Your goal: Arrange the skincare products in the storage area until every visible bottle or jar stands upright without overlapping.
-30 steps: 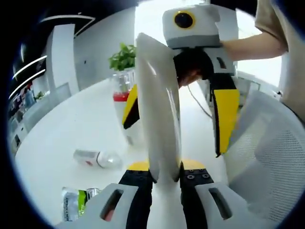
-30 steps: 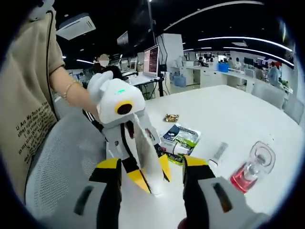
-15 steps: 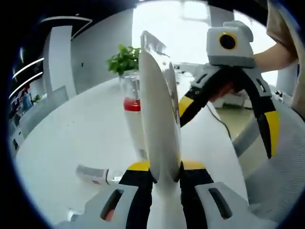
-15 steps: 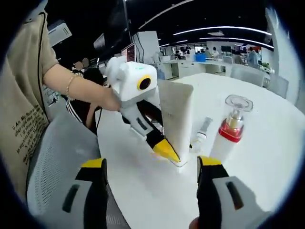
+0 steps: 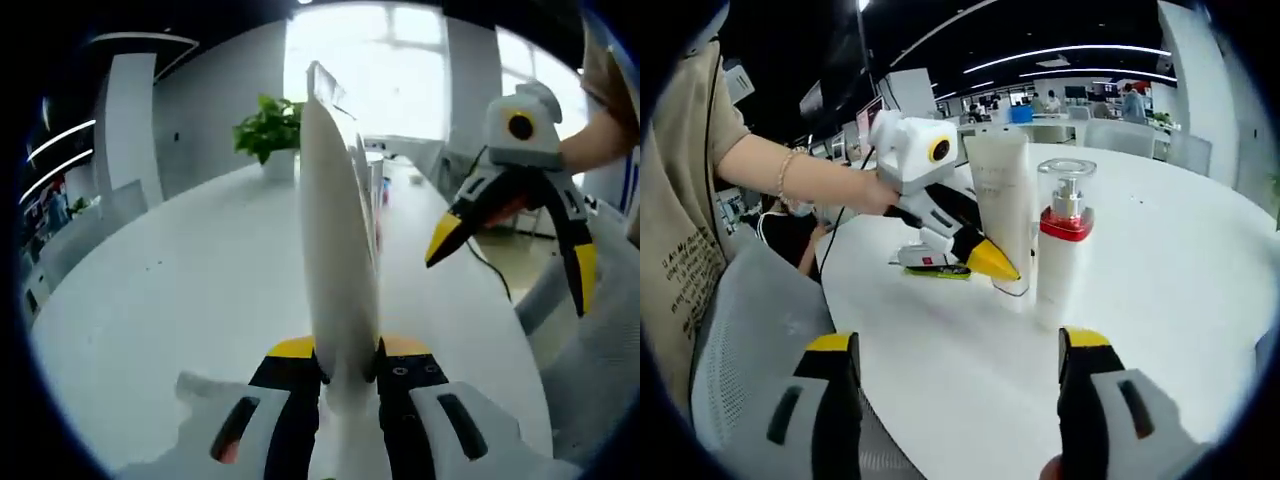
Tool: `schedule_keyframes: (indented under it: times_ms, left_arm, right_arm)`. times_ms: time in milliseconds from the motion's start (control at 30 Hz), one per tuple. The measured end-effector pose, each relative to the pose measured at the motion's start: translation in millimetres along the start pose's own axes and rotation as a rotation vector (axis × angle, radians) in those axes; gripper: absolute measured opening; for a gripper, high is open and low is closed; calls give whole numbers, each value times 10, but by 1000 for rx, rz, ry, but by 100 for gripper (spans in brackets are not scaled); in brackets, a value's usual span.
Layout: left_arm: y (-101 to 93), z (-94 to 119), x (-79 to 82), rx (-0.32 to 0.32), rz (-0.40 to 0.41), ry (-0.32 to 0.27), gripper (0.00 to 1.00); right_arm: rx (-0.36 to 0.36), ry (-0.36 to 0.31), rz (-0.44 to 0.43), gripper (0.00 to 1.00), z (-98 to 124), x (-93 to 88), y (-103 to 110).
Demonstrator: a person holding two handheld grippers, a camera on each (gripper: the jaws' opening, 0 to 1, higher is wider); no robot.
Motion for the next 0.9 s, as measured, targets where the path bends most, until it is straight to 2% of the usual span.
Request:
schedule_keyframes:
  times_ms: [400, 633, 800, 900]
  left_arm:
    - [90, -51, 6, -15, -2, 1, 18]
    - [92, -50, 5, -8, 36, 4, 19]
    - [82, -3, 33, 1, 65, -3, 20]
    - [75, 59, 40, 12, 66, -1, 25]
  right_arm:
    - [-17, -9, -19, 81, 12, -5, -31]
    - [-19, -25, -39, 82, 13, 23, -29]
    - [-27, -25, -37, 83, 15, 29, -38]
    - [-32, -25, -38, 83, 10, 29, -37]
Point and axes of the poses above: the point that each gripper's makers call its tool centre point, and the gripper's own axes: z roughly backward along the fingers, y roughly to its left, x roughly out of its top, the point moved 5 cm from there along z, roughly backward along the fingers, and after that the axes turned 6 degrees about -x, right-handed, at the moved point
